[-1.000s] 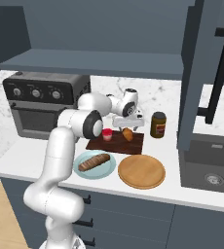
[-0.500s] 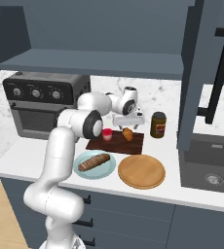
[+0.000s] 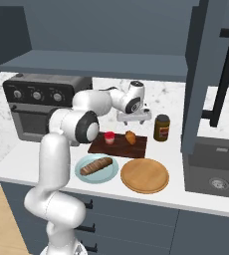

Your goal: From the different types of pastries on the counter, select a croissant and place it on the cutting board. Then retrieve a jar of jam from the cabinet and place it alongside the croissant on the cutting board.

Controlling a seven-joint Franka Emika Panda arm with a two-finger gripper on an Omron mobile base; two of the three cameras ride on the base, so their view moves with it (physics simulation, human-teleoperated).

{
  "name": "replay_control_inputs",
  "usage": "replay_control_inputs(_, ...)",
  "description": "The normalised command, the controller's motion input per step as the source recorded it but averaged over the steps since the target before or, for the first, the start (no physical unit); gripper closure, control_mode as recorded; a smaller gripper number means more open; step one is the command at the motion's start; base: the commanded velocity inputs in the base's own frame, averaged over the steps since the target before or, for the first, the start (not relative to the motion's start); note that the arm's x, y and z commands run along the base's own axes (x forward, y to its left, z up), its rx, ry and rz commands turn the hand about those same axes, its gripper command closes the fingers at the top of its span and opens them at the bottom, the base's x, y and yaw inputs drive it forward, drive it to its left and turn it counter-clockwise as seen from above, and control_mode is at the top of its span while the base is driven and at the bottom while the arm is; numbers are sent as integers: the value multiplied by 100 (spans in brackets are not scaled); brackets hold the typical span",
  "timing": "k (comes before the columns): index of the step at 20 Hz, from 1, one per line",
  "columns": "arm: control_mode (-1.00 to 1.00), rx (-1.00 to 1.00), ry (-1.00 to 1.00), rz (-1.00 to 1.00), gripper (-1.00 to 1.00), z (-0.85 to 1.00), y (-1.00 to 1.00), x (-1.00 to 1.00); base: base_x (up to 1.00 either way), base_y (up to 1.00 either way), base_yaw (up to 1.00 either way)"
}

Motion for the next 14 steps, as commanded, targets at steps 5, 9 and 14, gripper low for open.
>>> replay_control_inputs(5,-100,0,-39,0,-100,36,-31,-99,0,0,0)
replay_control_inputs(9,-100,0,-40,0,-100,28,-24,-100,0,0,0)
replay_control_inputs(14,-100,0,-44,0,-100,26,-19,-100,0,0,0)
